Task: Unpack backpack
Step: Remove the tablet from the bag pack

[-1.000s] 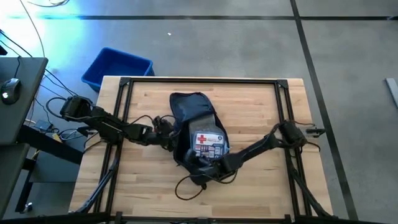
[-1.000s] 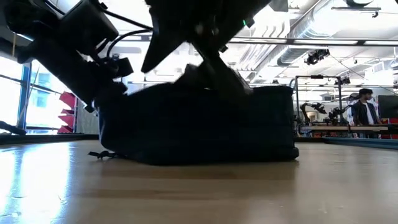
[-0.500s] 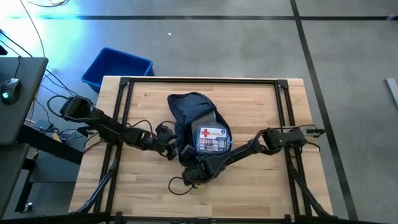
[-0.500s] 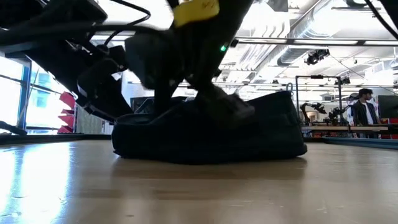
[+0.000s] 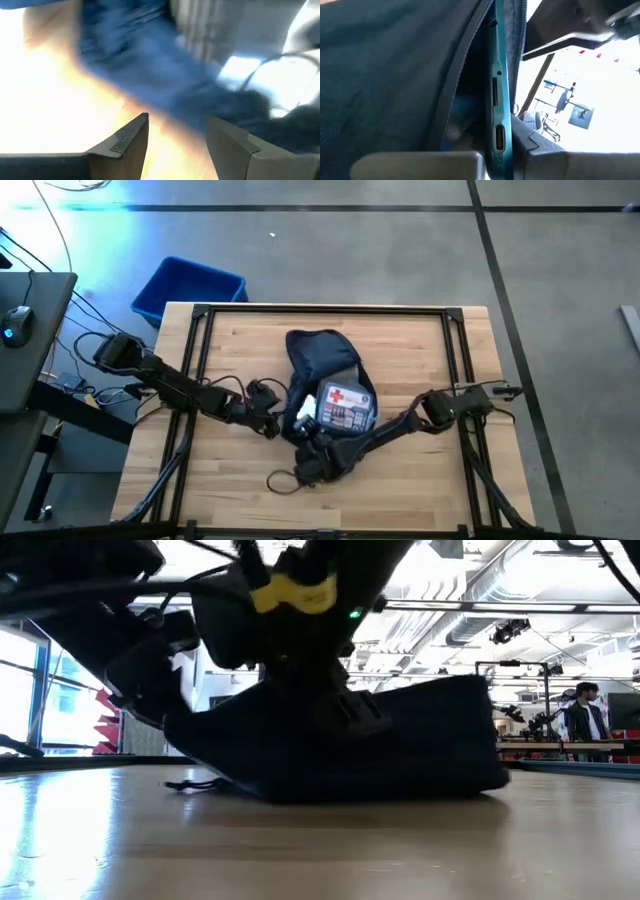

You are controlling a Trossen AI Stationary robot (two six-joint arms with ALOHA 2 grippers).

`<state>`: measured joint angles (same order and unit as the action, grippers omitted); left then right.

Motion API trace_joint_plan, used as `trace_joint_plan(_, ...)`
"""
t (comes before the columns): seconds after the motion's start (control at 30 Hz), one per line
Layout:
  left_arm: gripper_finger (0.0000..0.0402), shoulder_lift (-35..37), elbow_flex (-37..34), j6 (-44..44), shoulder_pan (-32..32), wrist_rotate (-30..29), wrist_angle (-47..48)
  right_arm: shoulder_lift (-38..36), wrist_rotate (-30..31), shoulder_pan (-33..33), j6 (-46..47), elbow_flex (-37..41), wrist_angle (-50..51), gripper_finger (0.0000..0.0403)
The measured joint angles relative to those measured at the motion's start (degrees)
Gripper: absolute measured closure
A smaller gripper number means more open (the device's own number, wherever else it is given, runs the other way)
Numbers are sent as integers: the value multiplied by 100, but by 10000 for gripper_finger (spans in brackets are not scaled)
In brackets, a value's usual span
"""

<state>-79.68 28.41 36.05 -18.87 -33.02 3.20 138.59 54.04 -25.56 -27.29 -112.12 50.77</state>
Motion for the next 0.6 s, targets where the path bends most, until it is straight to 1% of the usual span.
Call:
trace_joint_plan(0.1,234,176,206,484,-20,-324,1122,-187,-92,-221,451,0,293,395)
trace_joint_plan(0.2,234,238,218,894,-73,-572,1673,-407,-192,-389,697,0,271,396)
trace_joint_plan(0.3,234,249,222,1098,-124,-666,1842,-673,-143,-498,885,2,218,396)
trace_joint_plan(0.37,234,249,222,1162,-163,-674,1889,-855,-44,-512,981,2,376,396)
trace_joint_plan(0.47,234,249,222,1190,-228,-678,1894,-1069,357,-517,1062,3,570,396)
trace_joint_plan(0.6,234,250,222,1193,-232,-729,1886,-1535,489,-633,1095,9,569,396)
